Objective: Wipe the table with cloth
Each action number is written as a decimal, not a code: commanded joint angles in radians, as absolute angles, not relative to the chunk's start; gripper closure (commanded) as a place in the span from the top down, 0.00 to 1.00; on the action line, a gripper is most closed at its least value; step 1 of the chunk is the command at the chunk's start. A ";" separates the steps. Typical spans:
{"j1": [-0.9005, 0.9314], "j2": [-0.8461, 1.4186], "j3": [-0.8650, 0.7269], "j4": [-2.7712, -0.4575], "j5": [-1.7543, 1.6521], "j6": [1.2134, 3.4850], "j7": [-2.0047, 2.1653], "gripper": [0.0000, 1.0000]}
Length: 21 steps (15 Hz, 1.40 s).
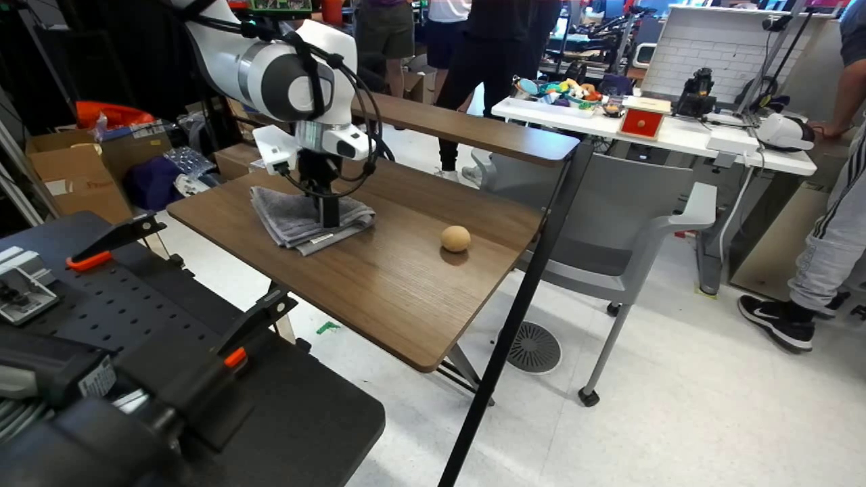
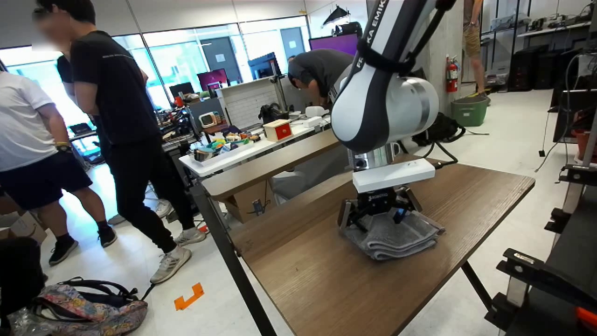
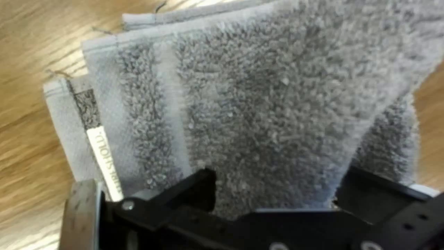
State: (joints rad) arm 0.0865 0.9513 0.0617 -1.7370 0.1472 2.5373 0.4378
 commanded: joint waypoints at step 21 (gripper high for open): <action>-0.144 0.725 0.308 -1.948 0.428 2.822 -0.035 1.00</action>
State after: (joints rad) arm -0.1821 0.6758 0.3635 -2.0094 0.4228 2.7733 -0.0529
